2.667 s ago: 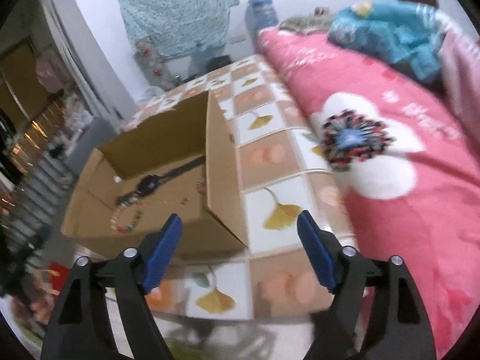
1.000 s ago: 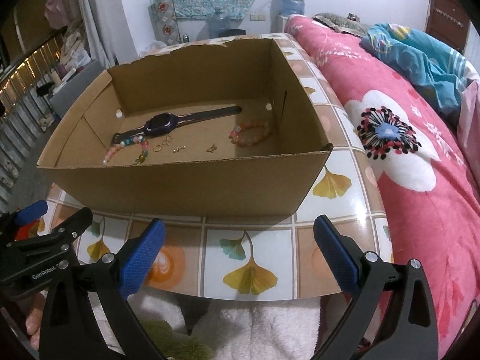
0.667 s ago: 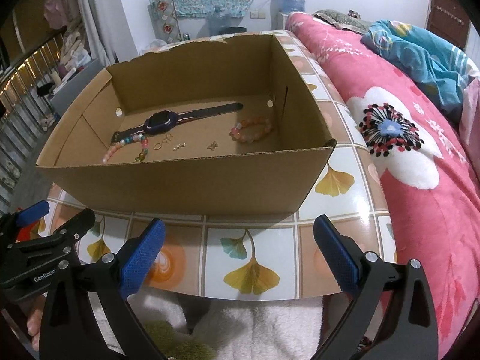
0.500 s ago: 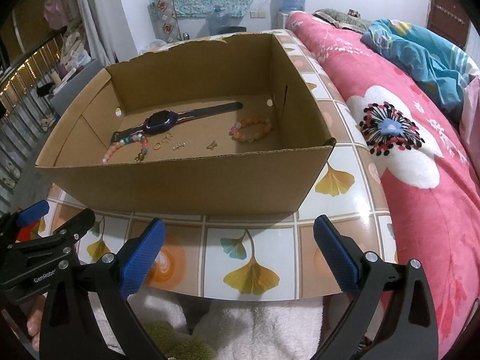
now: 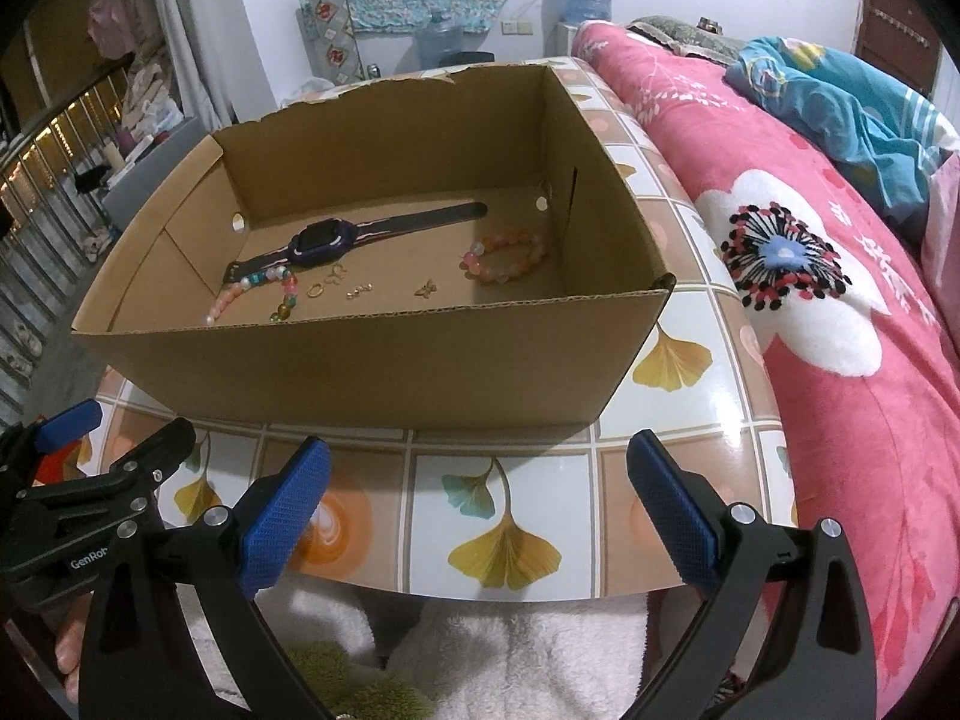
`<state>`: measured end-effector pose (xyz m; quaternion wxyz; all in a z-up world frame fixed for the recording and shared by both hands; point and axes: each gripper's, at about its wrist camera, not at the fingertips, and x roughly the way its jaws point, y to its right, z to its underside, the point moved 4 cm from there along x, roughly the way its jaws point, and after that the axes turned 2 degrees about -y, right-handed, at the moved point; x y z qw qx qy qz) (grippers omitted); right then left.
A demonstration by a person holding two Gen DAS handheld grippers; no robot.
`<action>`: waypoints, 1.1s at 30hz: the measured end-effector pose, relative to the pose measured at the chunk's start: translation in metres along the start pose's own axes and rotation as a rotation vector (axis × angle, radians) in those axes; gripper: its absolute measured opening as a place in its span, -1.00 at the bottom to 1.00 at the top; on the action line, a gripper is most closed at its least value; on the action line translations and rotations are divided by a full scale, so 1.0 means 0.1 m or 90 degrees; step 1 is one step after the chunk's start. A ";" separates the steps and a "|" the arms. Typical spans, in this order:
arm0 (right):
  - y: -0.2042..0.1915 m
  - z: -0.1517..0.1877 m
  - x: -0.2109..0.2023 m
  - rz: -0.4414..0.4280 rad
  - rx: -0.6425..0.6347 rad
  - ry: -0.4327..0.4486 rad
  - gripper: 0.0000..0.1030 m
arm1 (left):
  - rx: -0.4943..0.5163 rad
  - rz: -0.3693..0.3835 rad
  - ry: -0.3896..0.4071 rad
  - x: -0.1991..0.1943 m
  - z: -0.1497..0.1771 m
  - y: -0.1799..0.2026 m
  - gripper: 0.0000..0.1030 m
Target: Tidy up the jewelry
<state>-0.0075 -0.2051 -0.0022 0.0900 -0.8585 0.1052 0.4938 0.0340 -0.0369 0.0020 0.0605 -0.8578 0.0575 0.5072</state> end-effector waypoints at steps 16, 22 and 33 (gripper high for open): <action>-0.01 -0.02 0.00 0.000 -0.004 0.000 0.87 | 0.001 0.002 0.003 -0.01 0.00 0.00 0.84; 0.00 -0.02 0.01 -0.001 -0.005 -0.001 0.87 | 0.001 0.003 0.001 -0.01 -0.01 0.00 0.84; 0.00 -0.02 0.01 0.000 -0.004 -0.001 0.87 | -0.001 0.003 0.000 -0.01 -0.01 -0.01 0.84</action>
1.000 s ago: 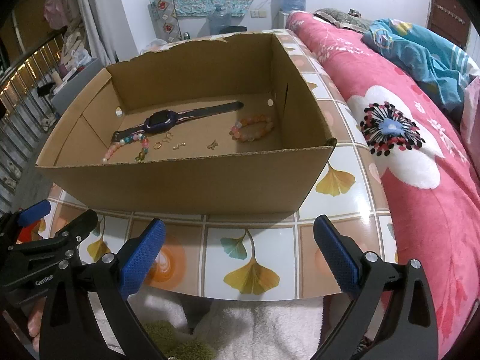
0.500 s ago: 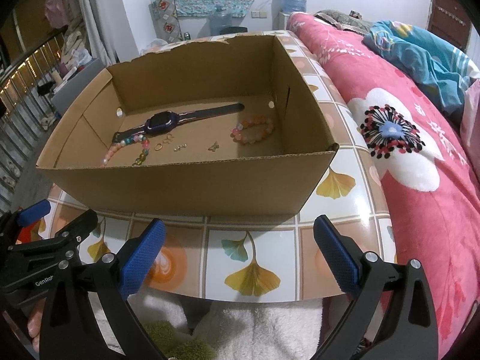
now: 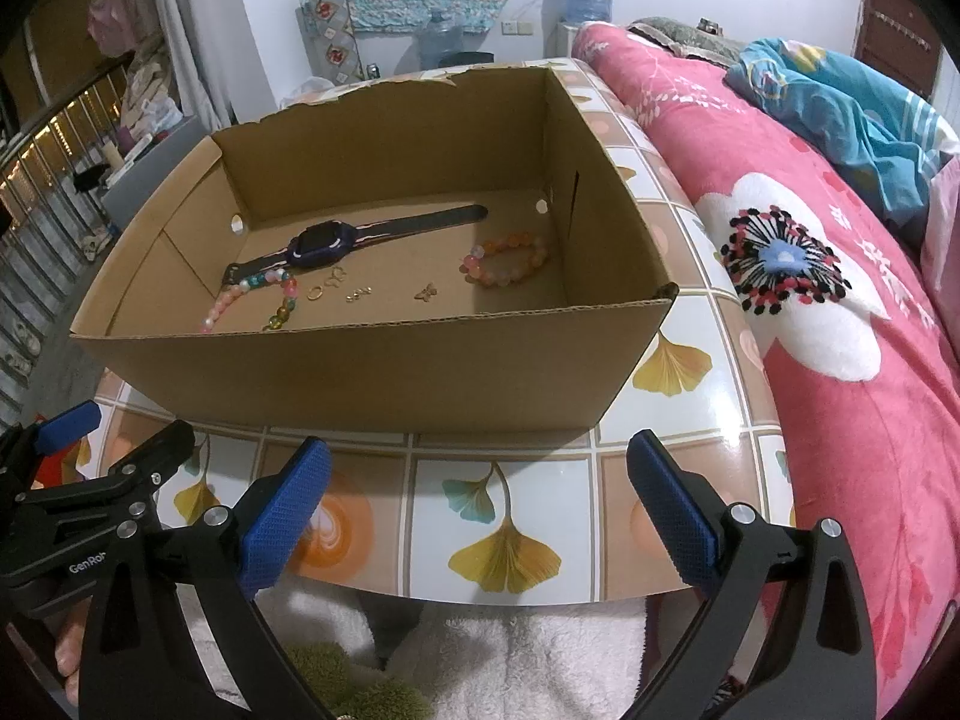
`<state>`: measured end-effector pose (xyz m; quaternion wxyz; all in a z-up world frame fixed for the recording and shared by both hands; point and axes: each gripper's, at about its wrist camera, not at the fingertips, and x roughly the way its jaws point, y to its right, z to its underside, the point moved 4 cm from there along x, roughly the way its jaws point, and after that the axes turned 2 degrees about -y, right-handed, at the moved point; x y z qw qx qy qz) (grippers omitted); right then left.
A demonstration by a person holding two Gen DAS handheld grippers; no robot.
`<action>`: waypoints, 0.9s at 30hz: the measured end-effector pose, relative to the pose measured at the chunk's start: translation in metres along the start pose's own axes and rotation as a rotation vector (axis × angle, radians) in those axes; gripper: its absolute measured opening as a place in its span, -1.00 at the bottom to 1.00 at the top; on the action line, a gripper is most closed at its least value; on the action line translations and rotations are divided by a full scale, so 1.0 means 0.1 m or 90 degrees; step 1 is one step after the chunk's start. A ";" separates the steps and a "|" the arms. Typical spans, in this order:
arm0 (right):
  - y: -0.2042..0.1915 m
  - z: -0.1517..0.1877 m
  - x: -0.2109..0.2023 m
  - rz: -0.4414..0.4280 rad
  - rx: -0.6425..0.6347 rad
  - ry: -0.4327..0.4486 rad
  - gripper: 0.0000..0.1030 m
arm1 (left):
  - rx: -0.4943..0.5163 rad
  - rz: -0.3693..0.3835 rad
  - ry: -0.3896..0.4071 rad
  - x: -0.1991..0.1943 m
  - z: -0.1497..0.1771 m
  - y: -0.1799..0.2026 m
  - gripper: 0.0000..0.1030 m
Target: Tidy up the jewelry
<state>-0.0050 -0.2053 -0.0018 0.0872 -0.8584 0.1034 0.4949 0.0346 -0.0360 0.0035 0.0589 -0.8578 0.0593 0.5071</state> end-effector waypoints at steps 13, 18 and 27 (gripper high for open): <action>0.00 0.00 0.00 0.000 0.000 0.000 0.87 | -0.001 0.000 -0.001 0.00 0.01 0.01 0.84; 0.00 0.00 0.00 -0.001 0.001 0.000 0.87 | -0.001 0.000 -0.001 0.00 0.00 0.02 0.84; 0.01 0.00 0.00 0.000 0.001 0.000 0.87 | 0.000 -0.001 -0.001 0.00 0.00 0.02 0.84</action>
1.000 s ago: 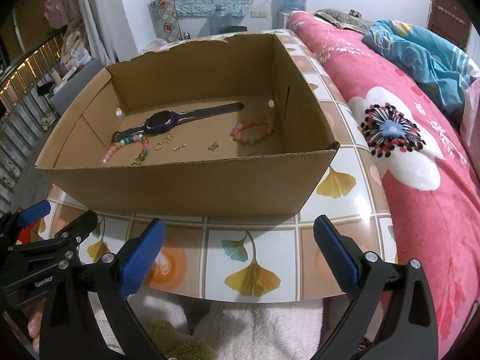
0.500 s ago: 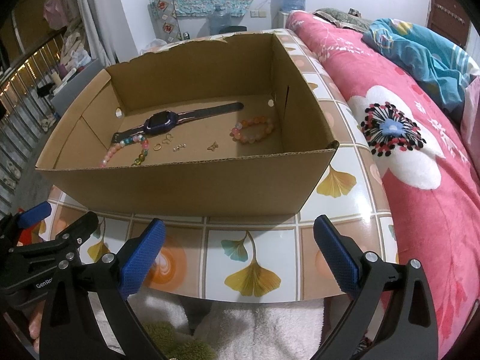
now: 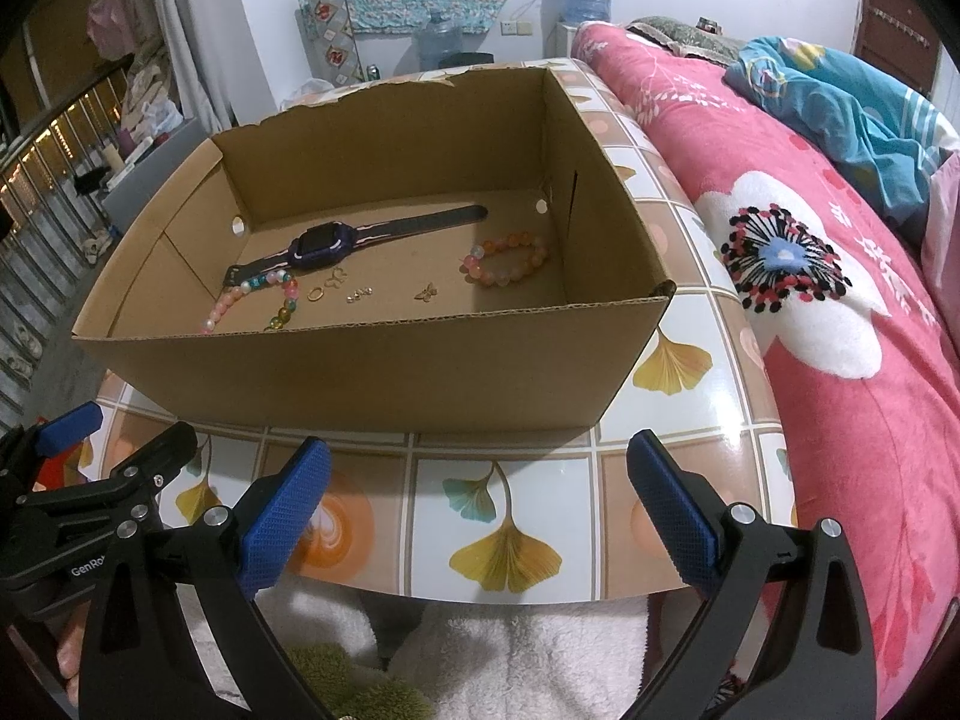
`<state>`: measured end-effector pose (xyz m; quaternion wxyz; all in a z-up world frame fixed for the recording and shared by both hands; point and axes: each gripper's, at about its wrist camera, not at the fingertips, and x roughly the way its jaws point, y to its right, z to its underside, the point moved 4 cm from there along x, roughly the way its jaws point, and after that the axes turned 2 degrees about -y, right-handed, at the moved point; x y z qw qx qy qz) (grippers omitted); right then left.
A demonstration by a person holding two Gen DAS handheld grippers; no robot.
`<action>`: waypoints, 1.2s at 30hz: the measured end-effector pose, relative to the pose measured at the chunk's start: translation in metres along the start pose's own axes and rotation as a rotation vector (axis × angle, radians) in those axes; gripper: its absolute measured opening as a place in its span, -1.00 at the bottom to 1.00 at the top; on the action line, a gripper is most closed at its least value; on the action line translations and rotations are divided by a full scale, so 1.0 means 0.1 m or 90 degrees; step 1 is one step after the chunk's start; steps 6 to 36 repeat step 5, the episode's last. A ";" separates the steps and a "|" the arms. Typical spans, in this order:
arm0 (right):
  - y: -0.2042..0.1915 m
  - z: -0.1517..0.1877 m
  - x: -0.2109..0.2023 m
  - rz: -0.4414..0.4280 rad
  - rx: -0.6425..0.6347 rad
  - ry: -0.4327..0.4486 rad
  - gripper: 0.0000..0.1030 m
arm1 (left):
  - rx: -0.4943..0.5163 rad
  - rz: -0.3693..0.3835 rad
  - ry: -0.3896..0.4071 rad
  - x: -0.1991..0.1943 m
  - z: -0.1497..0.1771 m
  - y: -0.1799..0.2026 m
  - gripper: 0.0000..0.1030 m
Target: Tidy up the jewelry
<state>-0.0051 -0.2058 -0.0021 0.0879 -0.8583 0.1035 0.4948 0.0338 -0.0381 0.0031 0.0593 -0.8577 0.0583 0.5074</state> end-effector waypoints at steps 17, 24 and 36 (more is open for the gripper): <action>0.00 0.00 0.00 0.000 0.000 -0.001 0.87 | 0.000 0.000 0.000 0.00 0.00 0.00 0.84; 0.00 0.00 0.00 0.000 0.000 -0.001 0.87 | 0.000 0.000 0.000 0.00 0.00 0.00 0.84; 0.00 0.00 0.00 0.000 0.000 -0.001 0.87 | 0.000 0.000 0.000 0.00 0.00 0.00 0.84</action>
